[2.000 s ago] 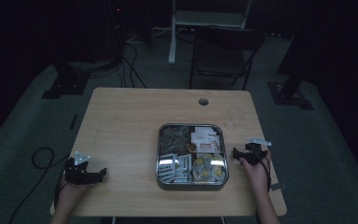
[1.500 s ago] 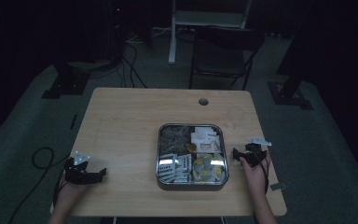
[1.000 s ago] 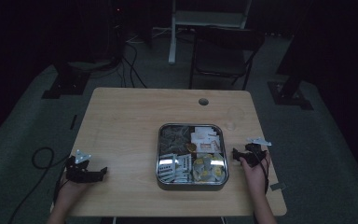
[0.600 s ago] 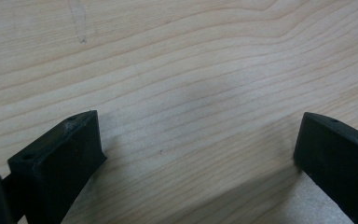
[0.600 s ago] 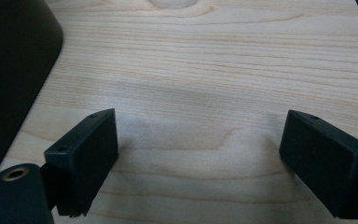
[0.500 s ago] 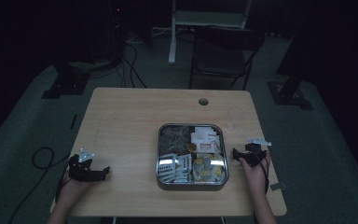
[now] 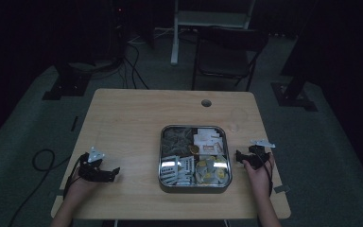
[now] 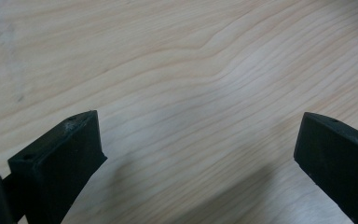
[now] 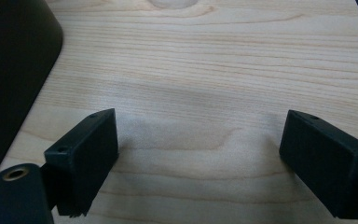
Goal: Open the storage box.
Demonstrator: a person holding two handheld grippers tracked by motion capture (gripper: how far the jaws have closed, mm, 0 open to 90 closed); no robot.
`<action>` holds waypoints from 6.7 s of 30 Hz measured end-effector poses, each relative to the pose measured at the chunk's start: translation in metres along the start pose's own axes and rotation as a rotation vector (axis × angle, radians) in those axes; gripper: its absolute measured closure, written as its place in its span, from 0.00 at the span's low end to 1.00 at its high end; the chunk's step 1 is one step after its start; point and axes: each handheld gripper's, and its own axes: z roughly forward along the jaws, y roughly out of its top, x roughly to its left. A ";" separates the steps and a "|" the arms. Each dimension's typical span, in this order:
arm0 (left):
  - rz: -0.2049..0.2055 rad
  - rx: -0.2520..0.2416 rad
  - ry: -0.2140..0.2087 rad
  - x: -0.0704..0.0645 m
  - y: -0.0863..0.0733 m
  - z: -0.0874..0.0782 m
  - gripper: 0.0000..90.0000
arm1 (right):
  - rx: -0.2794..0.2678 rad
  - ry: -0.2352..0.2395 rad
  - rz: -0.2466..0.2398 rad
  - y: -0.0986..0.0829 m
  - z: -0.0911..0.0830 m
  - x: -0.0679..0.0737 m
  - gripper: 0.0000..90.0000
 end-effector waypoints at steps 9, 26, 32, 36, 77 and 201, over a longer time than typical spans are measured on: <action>0.038 -0.029 -0.052 -0.012 0.014 0.000 0.02 | -0.001 0.000 0.000 0.000 0.000 0.000 0.12; 0.141 -0.091 -0.154 -0.041 0.049 -0.003 0.02 | 0.000 0.000 -0.001 0.000 0.000 0.000 0.12; 0.185 -0.119 -0.193 -0.053 0.063 -0.003 0.02 | 0.000 0.000 0.000 0.000 0.000 0.000 0.12; 0.213 -0.132 -0.218 -0.061 0.072 -0.002 0.02 | -0.001 0.000 -0.001 0.000 0.000 0.000 0.12; 0.348 -0.156 -0.422 -0.124 0.126 0.030 0.05 | -0.001 0.005 -0.006 0.000 0.000 -0.001 0.12; 0.347 -0.079 -0.400 -0.133 0.194 0.052 0.66 | -0.002 0.008 -0.009 0.000 0.000 -0.001 0.12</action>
